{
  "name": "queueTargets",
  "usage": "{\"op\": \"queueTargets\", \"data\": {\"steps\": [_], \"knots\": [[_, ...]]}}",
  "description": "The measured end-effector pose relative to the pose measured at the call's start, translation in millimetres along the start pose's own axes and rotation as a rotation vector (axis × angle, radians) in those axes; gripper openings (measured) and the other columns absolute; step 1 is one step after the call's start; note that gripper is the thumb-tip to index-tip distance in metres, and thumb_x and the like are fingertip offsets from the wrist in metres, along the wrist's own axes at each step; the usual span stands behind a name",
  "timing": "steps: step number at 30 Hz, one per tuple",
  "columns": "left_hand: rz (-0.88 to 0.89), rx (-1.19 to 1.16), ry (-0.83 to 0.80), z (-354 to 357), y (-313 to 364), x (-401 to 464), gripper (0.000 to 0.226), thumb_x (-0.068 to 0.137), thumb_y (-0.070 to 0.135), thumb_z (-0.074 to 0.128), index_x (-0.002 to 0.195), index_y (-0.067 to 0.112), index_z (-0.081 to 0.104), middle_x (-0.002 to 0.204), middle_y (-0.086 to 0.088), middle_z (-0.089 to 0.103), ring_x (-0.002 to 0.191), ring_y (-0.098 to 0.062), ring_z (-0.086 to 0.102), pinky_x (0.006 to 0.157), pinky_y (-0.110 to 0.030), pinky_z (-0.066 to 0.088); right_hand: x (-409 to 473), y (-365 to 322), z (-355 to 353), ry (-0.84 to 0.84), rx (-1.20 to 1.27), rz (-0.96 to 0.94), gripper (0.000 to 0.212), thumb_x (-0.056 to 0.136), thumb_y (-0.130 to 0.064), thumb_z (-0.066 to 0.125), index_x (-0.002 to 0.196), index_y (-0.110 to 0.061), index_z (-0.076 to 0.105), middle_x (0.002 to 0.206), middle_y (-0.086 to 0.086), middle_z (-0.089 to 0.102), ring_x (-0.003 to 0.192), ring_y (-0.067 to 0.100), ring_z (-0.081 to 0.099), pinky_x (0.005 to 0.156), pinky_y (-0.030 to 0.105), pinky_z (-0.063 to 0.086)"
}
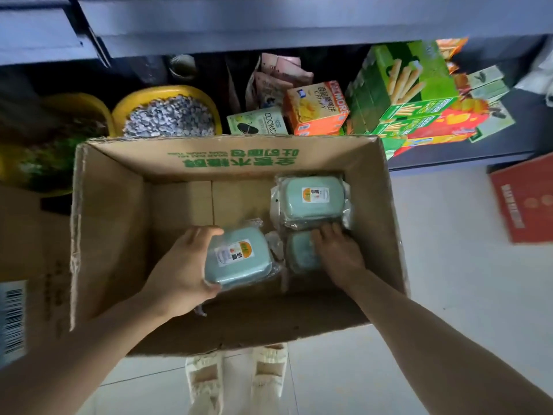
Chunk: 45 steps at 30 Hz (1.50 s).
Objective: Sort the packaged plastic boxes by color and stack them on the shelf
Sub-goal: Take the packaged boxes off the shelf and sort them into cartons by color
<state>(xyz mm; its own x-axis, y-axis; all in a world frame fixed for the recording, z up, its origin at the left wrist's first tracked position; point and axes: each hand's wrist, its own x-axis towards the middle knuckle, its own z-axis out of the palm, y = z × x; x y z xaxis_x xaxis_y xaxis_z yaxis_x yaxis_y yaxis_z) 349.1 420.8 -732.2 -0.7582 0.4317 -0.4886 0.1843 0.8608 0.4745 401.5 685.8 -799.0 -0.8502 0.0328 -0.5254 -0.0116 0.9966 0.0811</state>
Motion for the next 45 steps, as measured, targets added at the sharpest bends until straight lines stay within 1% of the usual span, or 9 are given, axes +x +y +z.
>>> {"op": "queueTargets", "data": {"steps": [2, 4, 11, 17, 21, 26, 31, 37, 45], "knots": [[0.015, 0.011, -0.010, 4.0, 2.1, -0.9, 0.090, 0.062, 0.019, 0.084, 0.137, 0.022, 0.036, 0.131, 0.002, 0.042, 0.115, -0.012, 0.045, 0.091, -0.023, 0.042, -2.5, 0.5, 4.8, -0.082, 0.035, 0.019, 0.055, 0.088, -0.010, 0.059, 0.138, -0.008, 0.034, 0.139, 0.021, 0.032, 0.127, 0.036, 0.038, 0.079, 0.038, 0.052], [0.042, 0.029, -0.018, 6.0, 7.1, -1.8, 0.091, 0.060, 0.021, 0.086, 0.137, 0.022, 0.037, 0.131, 0.003, 0.042, 0.114, -0.011, 0.046, 0.092, -0.026, 0.045, -10.1, 2.6, -3.4, -0.097, 0.116, 0.064, 0.059, 0.093, -0.006, 0.049, 0.145, -0.012, 0.021, 0.148, 0.018, 0.017, 0.135, 0.034, 0.027, 0.091, 0.039, 0.050], [0.233, 0.111, -0.043, 22.7, 58.3, 17.0, 0.088, 0.063, 0.030, 0.084, 0.136, 0.021, 0.035, 0.132, 0.002, 0.043, 0.116, -0.014, 0.047, 0.092, -0.029, 0.045, -58.7, 39.4, -69.9, 0.648, 0.299, 0.239, 0.039, 0.076, -0.004, 0.057, 0.115, -0.001, 0.057, 0.114, 0.023, 0.056, 0.096, 0.037, 0.054, 0.068, 0.040, 0.050], [0.376, 0.175, 0.026, 71.6, 105.2, 56.8, 0.080, 0.064, 0.017, 0.083, 0.133, 0.007, 0.044, 0.132, -0.012, 0.049, 0.122, -0.027, 0.047, 0.092, -0.036, 0.046, -59.0, 77.2, -54.9, 0.389, 0.540, 0.270, 0.041, 0.090, -0.007, 0.044, 0.132, -0.009, 0.042, 0.103, 0.019, 0.064, 0.089, 0.044, 0.060, 0.072, 0.049, 0.052], [0.406, 0.219, 0.076, 100.0, 106.7, 77.8, 0.067, 0.058, -0.001, 0.083, 0.120, 0.001, 0.057, 0.118, -0.021, 0.058, 0.109, -0.037, 0.058, 0.084, -0.043, 0.054, -55.7, 77.9, -45.1, 0.519, 0.579, 0.180, 0.041, 0.086, -0.007, 0.037, 0.127, -0.002, 0.046, 0.081, 0.018, 0.063, 0.067, 0.044, 0.059, 0.059, 0.049, 0.052], [0.379, 0.197, 0.024, 111.4, 104.9, 83.0, 0.083, 0.056, 0.009, 0.088, 0.130, 0.009, 0.052, 0.131, -0.021, 0.049, 0.121, -0.038, 0.049, 0.093, -0.044, 0.048, -57.1, 75.8, -42.3, 0.581, 0.629, 0.130, 0.046, 0.086, -0.020, 0.031, 0.122, 0.000, 0.050, 0.079, 0.015, 0.063, 0.057, 0.030, 0.052, 0.052, 0.034, 0.044], [0.390, 0.265, -0.011, 95.0, 118.5, 74.4, 0.073, 0.063, -0.010, 0.076, 0.130, 0.004, 0.051, 0.132, -0.020, 0.048, 0.121, -0.036, 0.050, 0.091, -0.042, 0.053, -60.9, 74.7, -44.8, 0.471, 0.596, 0.151, 0.038, 0.092, -0.007, 0.045, 0.129, -0.002, 0.041, 0.095, 0.018, 0.064, 0.077, 0.040, 0.062, 0.060, 0.039, 0.048], [0.320, 0.416, 0.002, 21.4, 144.0, 48.8, 0.078, 0.085, 0.031, 0.066, 0.147, 0.016, 0.021, 0.148, -0.005, 0.031, 0.133, -0.021, 0.034, 0.104, -0.034, 0.041, -75.8, 76.1, -89.5, 0.118, 0.492, 0.299, 0.059, 0.095, -0.025, 0.049, 0.144, -0.013, 0.018, 0.129, 0.013, 0.045, 0.118, 0.029, 0.046, 0.092, 0.040, 0.043], [0.232, 0.424, 0.196, -163.9, 181.9, -18.0, 0.061, 0.090, 0.036, 0.058, 0.141, 0.019, 0.030, 0.134, -0.001, 0.048, 0.119, -0.018, 0.050, 0.091, -0.033, 0.049, -131.8, 58.0, -258.5, 0.243, 0.308, 0.208, 0.066, 0.094, -0.030, 0.052, 0.147, -0.013, 0.016, 0.145, 0.011, 0.028, 0.133, 0.029, 0.028, 0.104, 0.037, 0.033]]}}
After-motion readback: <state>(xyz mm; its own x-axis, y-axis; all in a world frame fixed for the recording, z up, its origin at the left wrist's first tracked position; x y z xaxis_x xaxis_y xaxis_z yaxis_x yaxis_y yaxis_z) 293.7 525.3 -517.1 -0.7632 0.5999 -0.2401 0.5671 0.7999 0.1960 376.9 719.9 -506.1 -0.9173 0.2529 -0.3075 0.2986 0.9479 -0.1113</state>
